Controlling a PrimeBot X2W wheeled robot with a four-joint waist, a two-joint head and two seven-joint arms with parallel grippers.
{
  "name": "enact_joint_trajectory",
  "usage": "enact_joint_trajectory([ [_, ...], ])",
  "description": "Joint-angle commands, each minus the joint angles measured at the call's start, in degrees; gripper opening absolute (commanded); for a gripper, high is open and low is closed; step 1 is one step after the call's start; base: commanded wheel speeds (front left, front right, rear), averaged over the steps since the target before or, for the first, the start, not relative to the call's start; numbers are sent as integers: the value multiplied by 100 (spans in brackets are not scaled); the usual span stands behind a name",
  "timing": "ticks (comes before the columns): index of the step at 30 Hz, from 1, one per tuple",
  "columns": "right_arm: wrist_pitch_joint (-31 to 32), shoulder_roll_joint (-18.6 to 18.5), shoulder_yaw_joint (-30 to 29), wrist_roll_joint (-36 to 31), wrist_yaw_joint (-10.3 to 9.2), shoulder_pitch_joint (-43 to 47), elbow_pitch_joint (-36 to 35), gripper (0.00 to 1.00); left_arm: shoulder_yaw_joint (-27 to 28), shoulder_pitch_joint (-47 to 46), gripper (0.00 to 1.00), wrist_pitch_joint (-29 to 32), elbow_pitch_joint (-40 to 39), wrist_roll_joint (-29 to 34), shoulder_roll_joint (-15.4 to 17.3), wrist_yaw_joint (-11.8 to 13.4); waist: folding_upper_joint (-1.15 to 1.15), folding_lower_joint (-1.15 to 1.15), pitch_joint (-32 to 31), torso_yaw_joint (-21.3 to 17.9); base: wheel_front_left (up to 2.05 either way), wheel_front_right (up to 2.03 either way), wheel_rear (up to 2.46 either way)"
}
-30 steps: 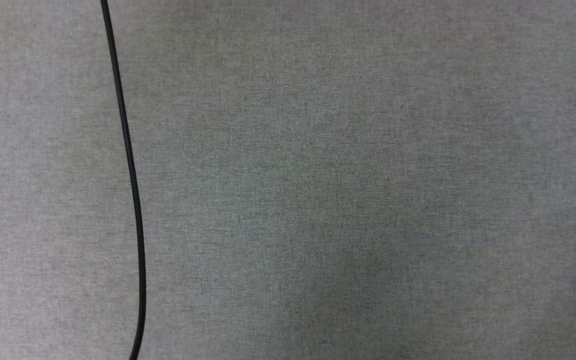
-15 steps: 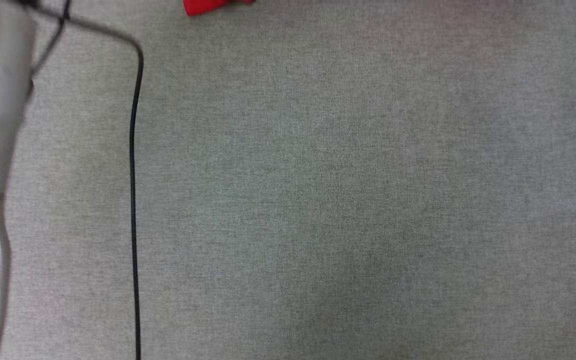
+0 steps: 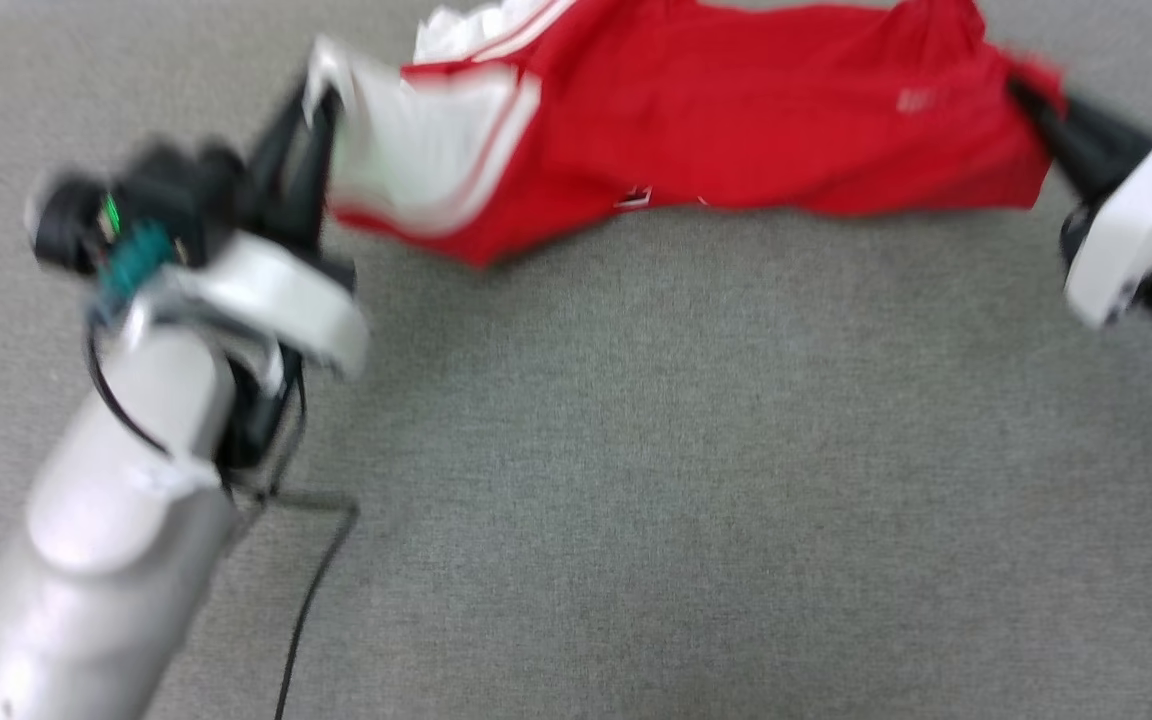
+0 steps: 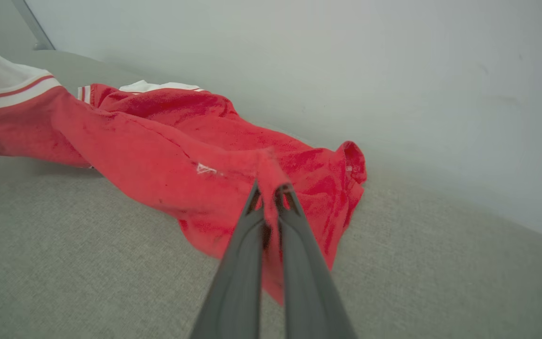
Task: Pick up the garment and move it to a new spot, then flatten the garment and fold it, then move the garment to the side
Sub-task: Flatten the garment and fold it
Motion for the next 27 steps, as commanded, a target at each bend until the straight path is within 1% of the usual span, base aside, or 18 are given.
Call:
enact_joint_trajectory([
  [1, -24, -31, 34, 48, -8, 165, -27, 0, -30, 176, 0, -10, -68, -1, 29, 42, 0, 1, -235, -2, 0, 0, 0],
  [4, -104, -89, 127, 158, -8, 642, -133, 0, -90, 908, 0, 4, -314, -74, 121, 168, 0, 1, -522, -4, 0, 0, 0],
  [12, -31, -299, 386, 452, -8, 1991, -408, 0, -213, 2605, 0, 155, -887, -391, 327, 465, 0, 1, -1327, 42, 0, 0, 0],
  [18, -56, -454, 467, 552, -8, 2814, -556, 0, -276, 3736, 0, 378, -1334, -756, 510, 593, 0, 1, -1863, 72, 0, 0, 0],
  [24, -118, -665, 386, 677, -8, 3575, -741, 0, -326, 4689, 0, 479, -1683, -1072, 522, 828, 0, 1, -2207, 128, 0, 0, 0],
  [27, -107, -762, 333, 648, -8, 3885, -855, 0, -384, 5086, 0, 557, -1770, -1255, 514, 853, 0, 1, -2287, 98, 0, 0, 0],
])
